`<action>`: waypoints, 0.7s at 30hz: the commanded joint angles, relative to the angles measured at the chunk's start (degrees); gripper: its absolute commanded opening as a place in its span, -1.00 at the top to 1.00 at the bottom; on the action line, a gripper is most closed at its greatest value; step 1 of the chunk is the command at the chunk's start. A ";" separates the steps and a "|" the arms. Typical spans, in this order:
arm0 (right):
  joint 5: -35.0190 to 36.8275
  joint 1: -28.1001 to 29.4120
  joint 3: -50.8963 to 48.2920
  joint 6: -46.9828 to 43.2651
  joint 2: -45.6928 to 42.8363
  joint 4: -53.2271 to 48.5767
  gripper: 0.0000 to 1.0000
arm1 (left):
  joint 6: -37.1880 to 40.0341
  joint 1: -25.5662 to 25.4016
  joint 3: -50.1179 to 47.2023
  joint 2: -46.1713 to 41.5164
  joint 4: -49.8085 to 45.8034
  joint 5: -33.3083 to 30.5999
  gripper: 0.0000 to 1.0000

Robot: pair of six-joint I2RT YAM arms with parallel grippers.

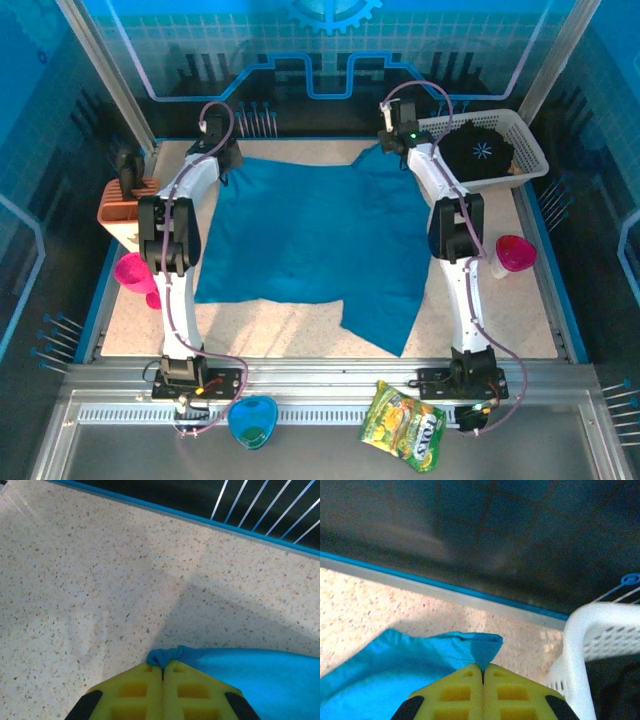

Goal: Fold and stack the t-shirts

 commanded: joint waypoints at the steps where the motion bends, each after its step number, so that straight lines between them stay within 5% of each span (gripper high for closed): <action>1: -1.51 0.80 -6.90 2.04 -9.29 4.89 1.00 | 0.85 0.54 -2.20 -2.43 -0.55 -0.47 1.00; 21: -1.69 0.70 -50.16 10.15 -36.53 18.92 1.00 | 4.61 2.60 -17.45 -14.07 4.59 -1.95 1.00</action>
